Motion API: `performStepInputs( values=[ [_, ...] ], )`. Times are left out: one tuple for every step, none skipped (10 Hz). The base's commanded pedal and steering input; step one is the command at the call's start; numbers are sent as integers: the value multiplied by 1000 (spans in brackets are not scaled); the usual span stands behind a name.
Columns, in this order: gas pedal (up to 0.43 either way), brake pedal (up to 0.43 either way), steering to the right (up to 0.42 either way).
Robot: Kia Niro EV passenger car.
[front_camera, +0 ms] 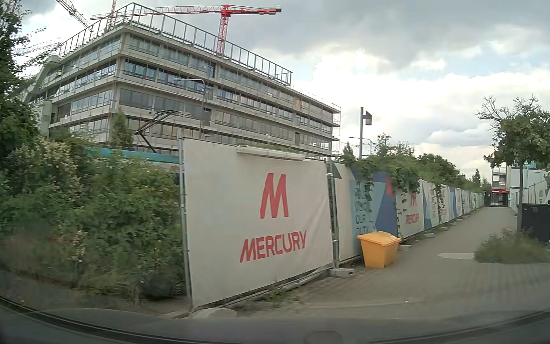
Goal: Follow the waypoints while adhering to traffic rules and regulations
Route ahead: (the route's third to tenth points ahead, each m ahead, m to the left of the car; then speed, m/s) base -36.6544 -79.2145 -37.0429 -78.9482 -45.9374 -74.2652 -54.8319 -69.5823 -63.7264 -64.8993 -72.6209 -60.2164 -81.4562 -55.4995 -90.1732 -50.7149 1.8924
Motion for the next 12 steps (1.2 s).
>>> performStepInputs(
  values=[
    [0, 37, 801],
    [0, 37, 802],
    [0, 37, 803],
    [0, 37, 803],
    [0, 37, 803],
    [0, 37, 803],
    [0, 37, 803],
    [0, 37, 803],
    [0, 37, 804],
    [0, 37, 808],
    [0, 37, 825],
    [0, 37, 842]
  ],
)
